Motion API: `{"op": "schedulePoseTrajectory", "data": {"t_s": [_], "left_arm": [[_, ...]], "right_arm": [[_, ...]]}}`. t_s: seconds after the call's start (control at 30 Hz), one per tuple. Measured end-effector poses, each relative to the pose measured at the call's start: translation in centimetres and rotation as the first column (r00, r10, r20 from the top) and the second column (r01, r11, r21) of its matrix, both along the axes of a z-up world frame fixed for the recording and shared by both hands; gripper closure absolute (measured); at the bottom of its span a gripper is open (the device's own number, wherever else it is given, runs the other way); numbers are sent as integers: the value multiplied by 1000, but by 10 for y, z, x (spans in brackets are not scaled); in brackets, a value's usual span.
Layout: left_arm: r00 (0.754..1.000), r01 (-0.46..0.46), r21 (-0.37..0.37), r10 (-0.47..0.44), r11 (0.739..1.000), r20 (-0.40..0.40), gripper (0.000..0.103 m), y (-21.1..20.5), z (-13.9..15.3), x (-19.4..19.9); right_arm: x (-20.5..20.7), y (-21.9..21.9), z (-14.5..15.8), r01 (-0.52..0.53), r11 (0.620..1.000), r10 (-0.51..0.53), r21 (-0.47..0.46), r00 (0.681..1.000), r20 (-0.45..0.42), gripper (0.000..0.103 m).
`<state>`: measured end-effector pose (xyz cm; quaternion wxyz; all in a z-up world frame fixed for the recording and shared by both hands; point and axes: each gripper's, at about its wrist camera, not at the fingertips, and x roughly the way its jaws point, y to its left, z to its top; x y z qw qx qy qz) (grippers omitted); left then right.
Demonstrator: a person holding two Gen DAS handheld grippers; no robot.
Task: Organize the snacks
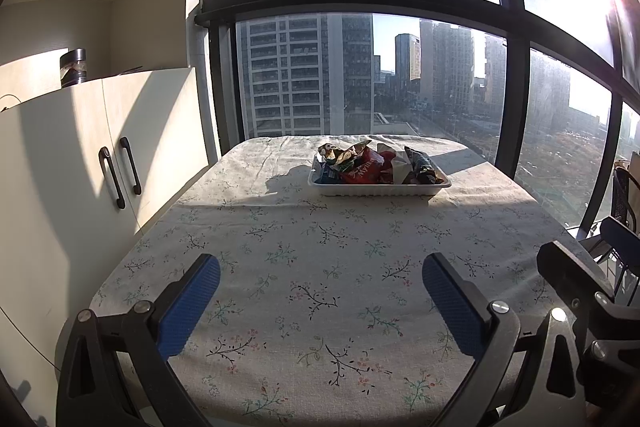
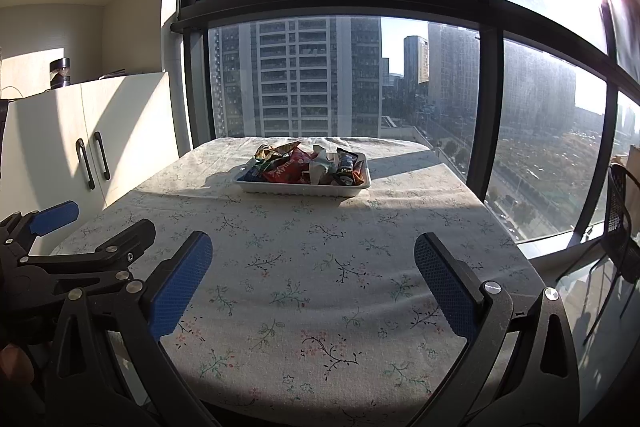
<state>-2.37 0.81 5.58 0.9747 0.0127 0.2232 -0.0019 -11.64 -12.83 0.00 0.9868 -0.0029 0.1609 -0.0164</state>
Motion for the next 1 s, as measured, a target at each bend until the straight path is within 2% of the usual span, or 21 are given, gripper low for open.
{"op": "schedulePoseTrajectory", "data": {"t_s": [1.0], "left_arm": [[1000,3,2,-3,1000,-4,0,2,-3,1]], "right_arm": [[0,0,0,-1,1000,1,-1,1000,-3,0]]}}
